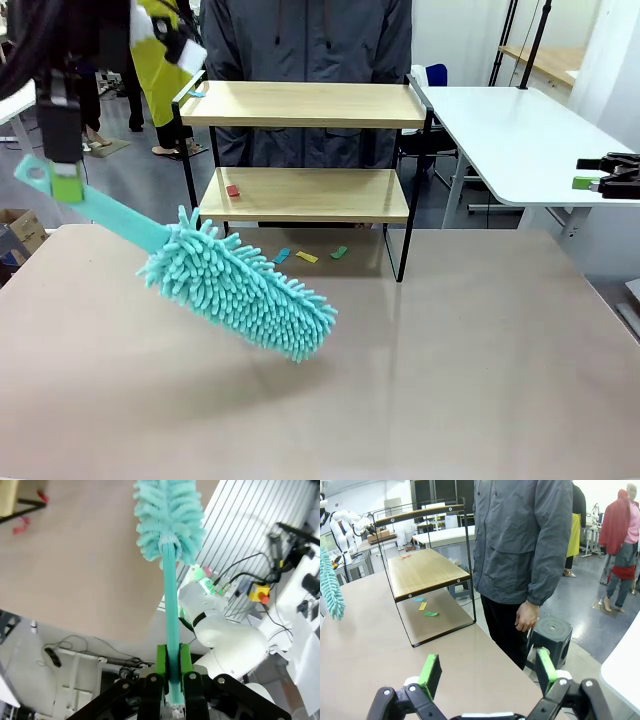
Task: Clean the shelf.
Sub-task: Clean the specific section of the Shelf indicated by the human with the Duster.
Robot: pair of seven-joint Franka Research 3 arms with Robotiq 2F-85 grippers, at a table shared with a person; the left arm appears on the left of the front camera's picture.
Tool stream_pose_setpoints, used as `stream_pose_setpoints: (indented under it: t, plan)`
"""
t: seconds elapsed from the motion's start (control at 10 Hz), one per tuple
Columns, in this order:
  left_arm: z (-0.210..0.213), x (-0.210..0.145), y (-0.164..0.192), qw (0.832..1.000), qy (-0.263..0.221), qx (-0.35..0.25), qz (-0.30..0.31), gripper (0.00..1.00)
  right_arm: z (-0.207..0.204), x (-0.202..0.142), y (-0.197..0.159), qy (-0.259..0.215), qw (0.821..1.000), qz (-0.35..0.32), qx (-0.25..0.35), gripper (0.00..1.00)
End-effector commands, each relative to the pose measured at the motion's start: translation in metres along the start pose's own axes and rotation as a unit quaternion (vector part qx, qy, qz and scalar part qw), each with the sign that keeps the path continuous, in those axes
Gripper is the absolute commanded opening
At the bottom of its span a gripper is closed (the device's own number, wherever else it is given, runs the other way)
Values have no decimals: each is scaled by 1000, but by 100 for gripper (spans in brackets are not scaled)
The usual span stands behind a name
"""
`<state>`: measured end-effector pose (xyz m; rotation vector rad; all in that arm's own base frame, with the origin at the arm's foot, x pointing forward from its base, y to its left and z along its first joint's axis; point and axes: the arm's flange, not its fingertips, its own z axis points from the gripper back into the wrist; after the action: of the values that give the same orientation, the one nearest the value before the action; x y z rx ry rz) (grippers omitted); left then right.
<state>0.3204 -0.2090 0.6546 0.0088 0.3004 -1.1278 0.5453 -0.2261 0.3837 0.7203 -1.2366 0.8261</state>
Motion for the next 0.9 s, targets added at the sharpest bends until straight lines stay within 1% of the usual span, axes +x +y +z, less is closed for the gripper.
stream_pose_setpoints:
  t: [0.0,0.1,0.2,0.8]
  plan:
    - [-13,-2,0,1000,2,28,5,13,-2,4,1,-1,1000,3,1,100]
    - [-12,0,0,999,-18,26,37,13,-2,4,1,-1,1000,3,1,100]
    - [-8,5,2,1000,4,5,0,13,-2,4,1,-1,1000,3,1,100]
    - [-8,5,2,1000,4,5,0,13,-2,4,1,-1,1000,3,1,100]
